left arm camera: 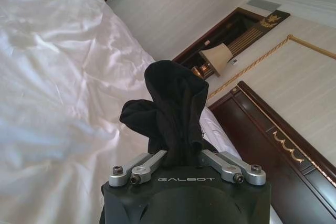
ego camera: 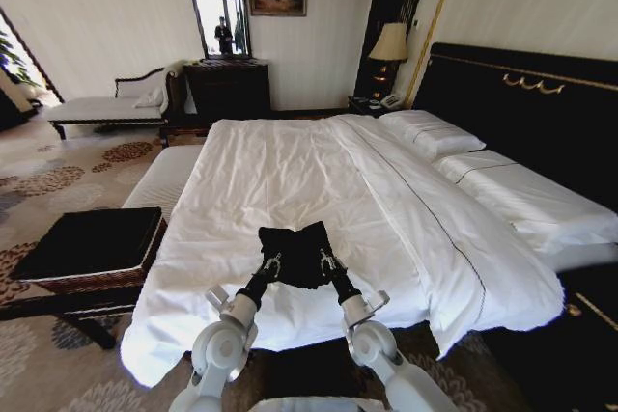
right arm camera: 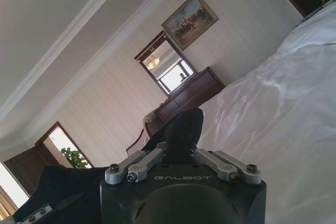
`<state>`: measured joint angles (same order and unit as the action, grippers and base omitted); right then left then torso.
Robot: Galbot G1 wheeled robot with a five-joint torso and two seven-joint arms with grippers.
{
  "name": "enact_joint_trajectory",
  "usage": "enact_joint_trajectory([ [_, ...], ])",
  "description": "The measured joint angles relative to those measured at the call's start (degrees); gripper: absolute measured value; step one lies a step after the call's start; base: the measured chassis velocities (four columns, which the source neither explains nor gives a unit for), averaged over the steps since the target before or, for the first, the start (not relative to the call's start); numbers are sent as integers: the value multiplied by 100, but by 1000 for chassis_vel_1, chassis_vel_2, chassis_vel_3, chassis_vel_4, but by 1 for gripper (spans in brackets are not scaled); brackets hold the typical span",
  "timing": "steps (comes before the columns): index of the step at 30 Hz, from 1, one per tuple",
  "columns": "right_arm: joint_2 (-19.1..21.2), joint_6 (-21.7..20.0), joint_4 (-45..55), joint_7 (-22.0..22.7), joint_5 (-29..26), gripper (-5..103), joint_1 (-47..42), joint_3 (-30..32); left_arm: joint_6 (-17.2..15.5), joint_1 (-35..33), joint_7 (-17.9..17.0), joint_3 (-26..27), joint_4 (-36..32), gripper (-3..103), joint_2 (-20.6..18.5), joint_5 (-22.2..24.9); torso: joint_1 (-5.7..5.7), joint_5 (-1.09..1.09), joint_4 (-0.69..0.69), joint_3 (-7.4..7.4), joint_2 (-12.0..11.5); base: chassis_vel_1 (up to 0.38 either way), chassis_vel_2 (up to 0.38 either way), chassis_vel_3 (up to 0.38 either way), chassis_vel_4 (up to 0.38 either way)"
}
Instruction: Fold the clothes on the bed and place them into the basket.
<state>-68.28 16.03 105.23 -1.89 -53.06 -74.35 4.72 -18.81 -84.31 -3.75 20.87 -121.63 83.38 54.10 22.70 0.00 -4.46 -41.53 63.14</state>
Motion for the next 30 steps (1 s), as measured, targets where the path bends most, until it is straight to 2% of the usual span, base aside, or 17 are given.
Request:
enact_joint_trajectory([
  [19,-221,-20,41,-30,77,9,-4,-145,26,24,-3,194,-110,9,-218,189,0,0,0,0,0,0,0,0,0],
  [30,-371,-44,36,-6,67,9,83,-149,54,55,-28,344,-131,9,-295,290,-1,0,0,0,1,81,63,-87,-70],
])
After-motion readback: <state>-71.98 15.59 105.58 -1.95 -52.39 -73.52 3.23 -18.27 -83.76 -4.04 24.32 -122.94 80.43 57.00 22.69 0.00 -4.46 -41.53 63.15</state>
